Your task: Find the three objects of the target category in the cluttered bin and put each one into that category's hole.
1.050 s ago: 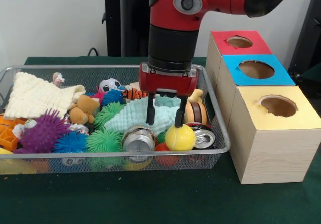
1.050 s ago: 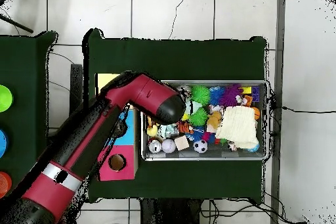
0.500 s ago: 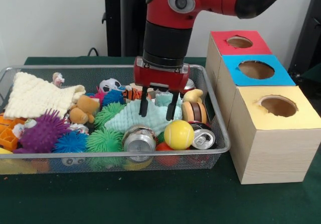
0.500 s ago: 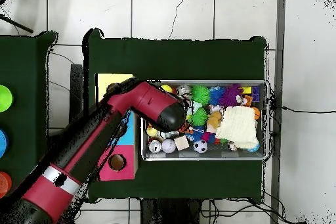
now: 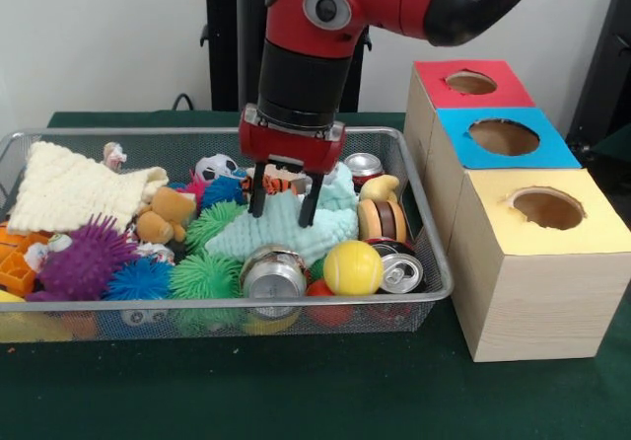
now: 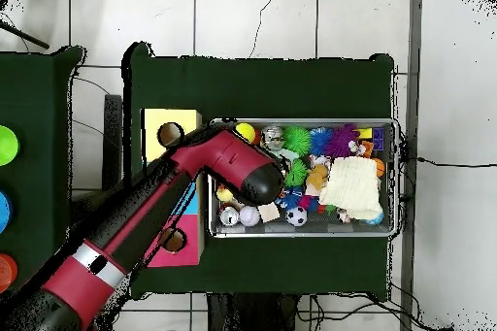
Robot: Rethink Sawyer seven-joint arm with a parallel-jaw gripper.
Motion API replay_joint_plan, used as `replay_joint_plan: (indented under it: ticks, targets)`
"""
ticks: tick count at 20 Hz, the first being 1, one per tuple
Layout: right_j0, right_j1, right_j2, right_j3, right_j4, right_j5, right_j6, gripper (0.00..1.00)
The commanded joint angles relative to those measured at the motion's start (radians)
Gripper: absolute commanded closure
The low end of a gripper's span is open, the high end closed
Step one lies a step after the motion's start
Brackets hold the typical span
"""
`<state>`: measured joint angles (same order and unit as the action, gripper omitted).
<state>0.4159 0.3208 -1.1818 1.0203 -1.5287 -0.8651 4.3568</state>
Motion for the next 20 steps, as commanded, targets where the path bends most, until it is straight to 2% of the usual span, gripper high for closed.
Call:
replay_joint_plan:
  ticks: [1,5,8,12,15,17,18,19,20]
  targets:
    - [-0.037,0.039,0.152,0.013,0.106,0.079,0.240,0.00]
    - [-0.047,0.035,0.182,0.011,0.148,0.131,0.179,0.00]
    - [-0.060,0.016,0.216,0.010,0.193,0.177,0.084,0.00]
    - [-0.063,0.002,0.245,0.001,0.226,0.225,0.034,0.00]
    - [-0.067,0.001,0.250,-0.006,0.225,0.245,0.036,0.00]
    - [-0.071,-0.022,0.271,0.010,0.247,0.266,-0.009,0.00]
    - [-0.080,-0.048,0.299,0.025,0.275,0.288,-0.073,0.00]
    - [-0.089,-0.075,0.326,0.040,0.303,0.309,-0.137,1.00]
    - [-0.091,-0.083,0.334,0.048,0.314,0.314,-0.161,1.00]
